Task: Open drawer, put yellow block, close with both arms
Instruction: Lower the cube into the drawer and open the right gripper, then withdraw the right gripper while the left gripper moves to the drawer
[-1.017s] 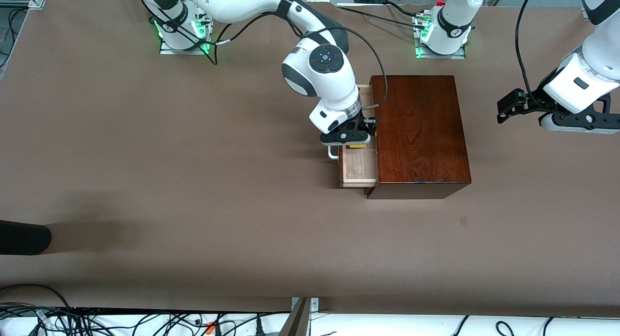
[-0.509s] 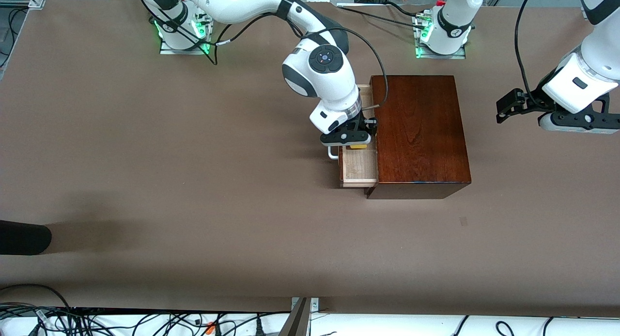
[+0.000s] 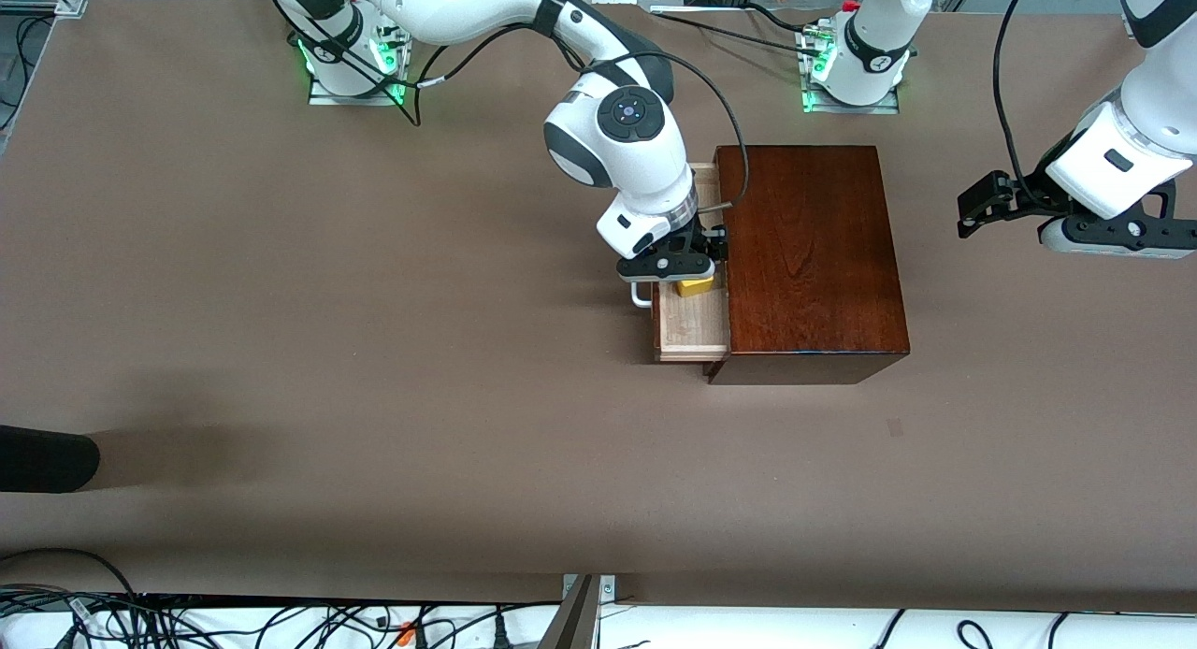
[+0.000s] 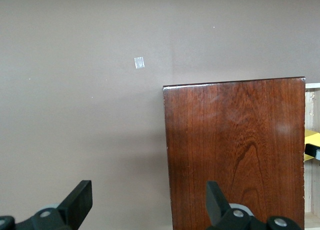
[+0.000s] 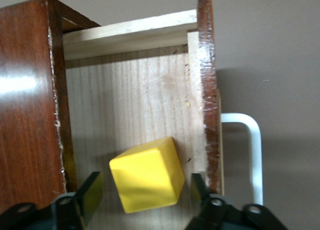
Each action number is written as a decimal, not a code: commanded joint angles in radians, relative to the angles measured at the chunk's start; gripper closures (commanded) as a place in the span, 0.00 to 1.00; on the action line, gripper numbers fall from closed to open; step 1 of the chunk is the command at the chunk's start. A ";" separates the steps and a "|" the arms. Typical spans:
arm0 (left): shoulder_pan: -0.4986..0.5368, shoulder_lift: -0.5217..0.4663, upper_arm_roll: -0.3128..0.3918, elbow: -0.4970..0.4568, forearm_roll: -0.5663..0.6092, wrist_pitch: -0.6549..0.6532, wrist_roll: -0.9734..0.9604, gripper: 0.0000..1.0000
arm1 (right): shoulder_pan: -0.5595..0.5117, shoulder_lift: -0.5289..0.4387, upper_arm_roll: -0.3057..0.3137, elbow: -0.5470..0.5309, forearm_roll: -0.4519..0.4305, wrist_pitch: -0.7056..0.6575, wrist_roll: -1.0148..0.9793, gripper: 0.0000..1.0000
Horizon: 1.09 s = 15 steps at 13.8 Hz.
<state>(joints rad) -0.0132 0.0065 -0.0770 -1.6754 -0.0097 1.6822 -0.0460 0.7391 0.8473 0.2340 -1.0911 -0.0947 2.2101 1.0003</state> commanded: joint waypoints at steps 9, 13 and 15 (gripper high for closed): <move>-0.039 0.067 -0.165 0.037 -0.023 -0.140 0.028 0.00 | -0.209 -0.371 -0.024 0.020 0.044 -0.634 -0.200 0.00; -0.050 0.193 -0.364 0.086 -0.047 -0.112 0.075 0.00 | -0.237 -0.493 -0.259 -0.028 0.056 -0.861 -0.544 0.00; -0.051 0.269 -0.456 0.127 -0.047 -0.076 0.130 0.00 | -0.237 -0.583 -0.391 -0.142 0.058 -0.850 -0.728 0.00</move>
<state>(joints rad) -0.0717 0.1808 -0.4733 -1.6380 -0.0374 1.6004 0.0103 0.4970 0.3680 -0.0695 -1.0902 -0.0529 1.3487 0.4038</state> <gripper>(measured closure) 0.000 0.000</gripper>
